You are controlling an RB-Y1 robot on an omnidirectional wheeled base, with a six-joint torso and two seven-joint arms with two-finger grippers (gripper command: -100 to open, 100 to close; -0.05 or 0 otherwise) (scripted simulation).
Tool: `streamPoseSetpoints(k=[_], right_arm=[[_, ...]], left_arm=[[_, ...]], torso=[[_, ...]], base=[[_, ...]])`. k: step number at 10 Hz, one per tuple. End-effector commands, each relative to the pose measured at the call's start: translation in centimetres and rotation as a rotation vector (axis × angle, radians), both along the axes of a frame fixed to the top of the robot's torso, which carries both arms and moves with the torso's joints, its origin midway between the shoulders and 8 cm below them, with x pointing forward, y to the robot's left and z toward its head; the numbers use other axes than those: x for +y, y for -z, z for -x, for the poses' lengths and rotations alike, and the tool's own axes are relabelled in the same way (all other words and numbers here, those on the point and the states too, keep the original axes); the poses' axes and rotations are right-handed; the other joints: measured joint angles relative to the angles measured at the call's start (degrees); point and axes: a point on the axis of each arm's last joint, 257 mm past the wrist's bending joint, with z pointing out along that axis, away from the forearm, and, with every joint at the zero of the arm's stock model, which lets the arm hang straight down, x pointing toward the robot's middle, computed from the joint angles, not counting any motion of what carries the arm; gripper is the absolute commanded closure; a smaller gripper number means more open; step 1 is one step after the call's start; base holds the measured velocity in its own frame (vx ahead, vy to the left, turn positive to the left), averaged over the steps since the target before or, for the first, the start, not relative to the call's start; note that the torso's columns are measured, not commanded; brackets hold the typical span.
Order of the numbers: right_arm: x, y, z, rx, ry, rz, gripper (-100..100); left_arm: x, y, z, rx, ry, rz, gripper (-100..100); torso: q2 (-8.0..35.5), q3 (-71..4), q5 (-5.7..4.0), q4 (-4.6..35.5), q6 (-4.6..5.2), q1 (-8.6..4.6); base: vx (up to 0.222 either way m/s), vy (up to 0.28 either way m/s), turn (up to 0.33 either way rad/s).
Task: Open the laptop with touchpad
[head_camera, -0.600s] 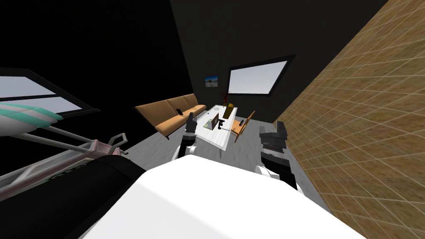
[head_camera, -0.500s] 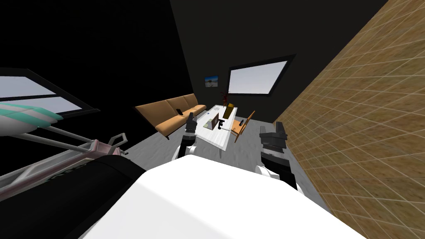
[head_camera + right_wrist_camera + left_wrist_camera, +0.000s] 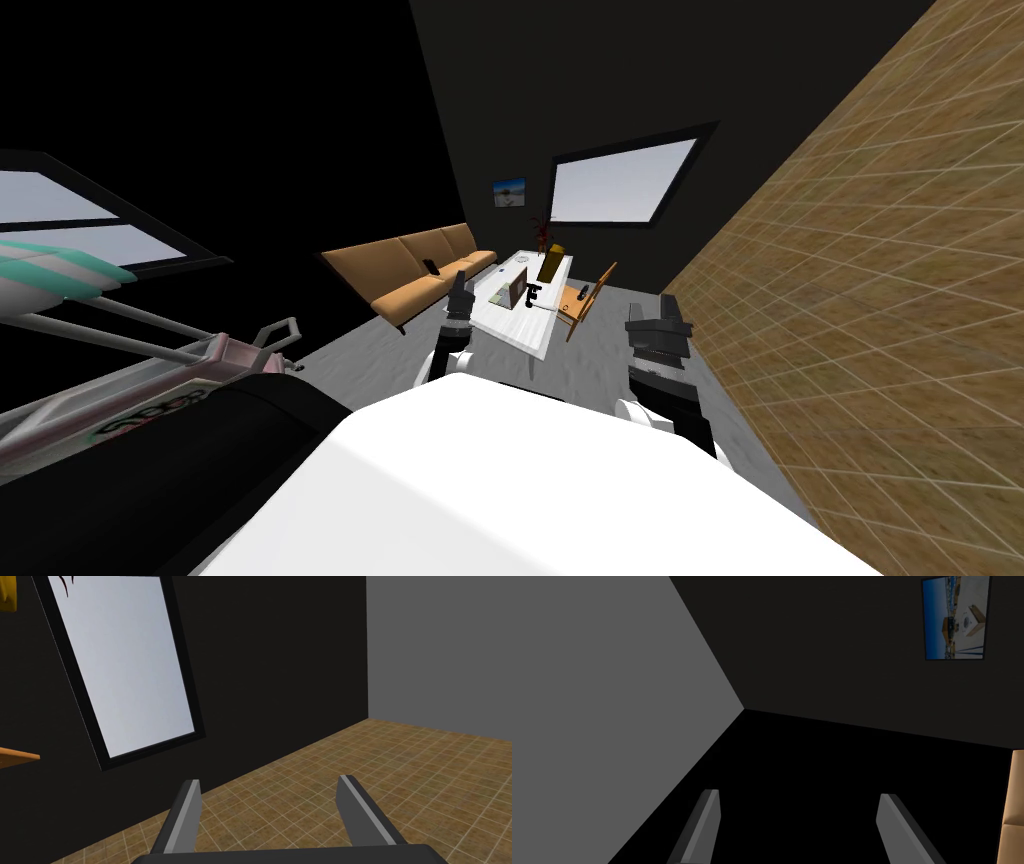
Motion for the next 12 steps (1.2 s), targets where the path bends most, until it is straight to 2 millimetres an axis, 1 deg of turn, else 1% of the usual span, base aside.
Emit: streamPoseSetpoints(k=[1,3,4,5,6,9,12], right_arm=[[0.0,0.0,0.0,0.0,0.0,0.0,0],[0.0,0.0,0.0,0.0,0.0,0.0,0],[0.0,0.0,0.0,0.0,0.0,0.0,0],[0.0,0.0,0.0,0.0,0.0,0.0,0],[0.0,0.0,0.0,0.001,0.0,0.0,0],[0.0,0.0,0.0,0.001,0.0,0.0,0],[0.0,0.0,0.0,0.001,0.0,0.0,0]], left_arm=[[0.0,0.0,0.0,0.0,0.0,0.0,0],[0.0,0.0,0.0,0.0,0.0,0.0,0],[-0.1,0.3,-0.3,0.01,0.009,-0.03,-100],[-0.2,0.7,-0.6,0.019,0.015,-0.052,-100],[-0.2,1.1,-1.0,0.03,0.018,-0.075,-100],[0.3,2.6,-2.5,0.066,0.013,-0.134,-100],[1.4,4.3,-4.6,0.104,-0.011,-0.18,-100]], torso=[[4.2,-8.5,0.0,4.2,0.0,0.0],[12.7,-25.4,0.0,12.7,0.0,0.0],[16.9,-33.8,0.0,16.9,0.0,0.0],[18.9,-37.8,0.0,18.8,0.0,0.01],[19.4,-38.9,0.0,19.4,0.0,0.0],[19.6,-39.2,0.0,19.6,0.0,-0.01],[19.6,-39.2,0.0,19.6,0.0,0.0]], base=[[0.0,0.0,0.0],[0.0,0.0,0.0],[0.006,-0.002,-0.013],[0.002,-0.005,-0.023],[0.0,-0.007,-0.027],[0.004,-0.01,-0.035],[0.008,-0.014,-0.051]])
